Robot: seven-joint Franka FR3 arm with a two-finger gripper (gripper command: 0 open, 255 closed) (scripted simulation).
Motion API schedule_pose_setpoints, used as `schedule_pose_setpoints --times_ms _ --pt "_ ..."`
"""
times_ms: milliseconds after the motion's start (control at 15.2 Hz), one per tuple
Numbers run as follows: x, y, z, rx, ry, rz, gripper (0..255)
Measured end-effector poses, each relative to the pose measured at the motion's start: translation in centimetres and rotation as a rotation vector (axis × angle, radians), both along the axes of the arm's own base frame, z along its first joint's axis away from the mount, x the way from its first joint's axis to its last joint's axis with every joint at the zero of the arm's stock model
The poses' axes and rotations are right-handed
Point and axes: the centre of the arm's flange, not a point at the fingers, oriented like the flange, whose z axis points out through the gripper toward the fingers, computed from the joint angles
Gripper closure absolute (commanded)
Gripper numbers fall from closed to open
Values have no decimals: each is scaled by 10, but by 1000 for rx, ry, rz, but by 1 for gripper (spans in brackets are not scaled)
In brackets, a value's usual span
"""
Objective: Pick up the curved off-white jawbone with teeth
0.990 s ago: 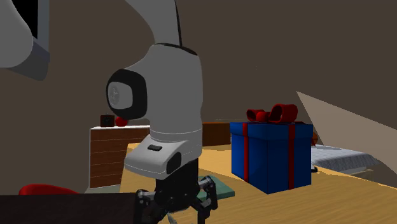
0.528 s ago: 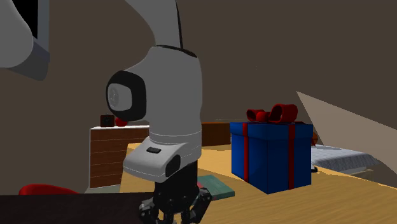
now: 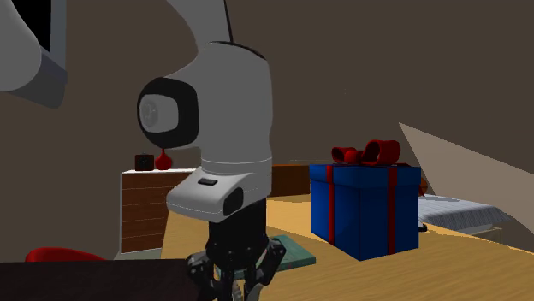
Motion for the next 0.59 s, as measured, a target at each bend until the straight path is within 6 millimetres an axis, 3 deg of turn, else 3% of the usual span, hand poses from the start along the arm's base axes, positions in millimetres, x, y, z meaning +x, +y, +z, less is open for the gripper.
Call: schedule_pose_setpoints --times_ms 594 --pt "0 1 48 0 0 0 255"
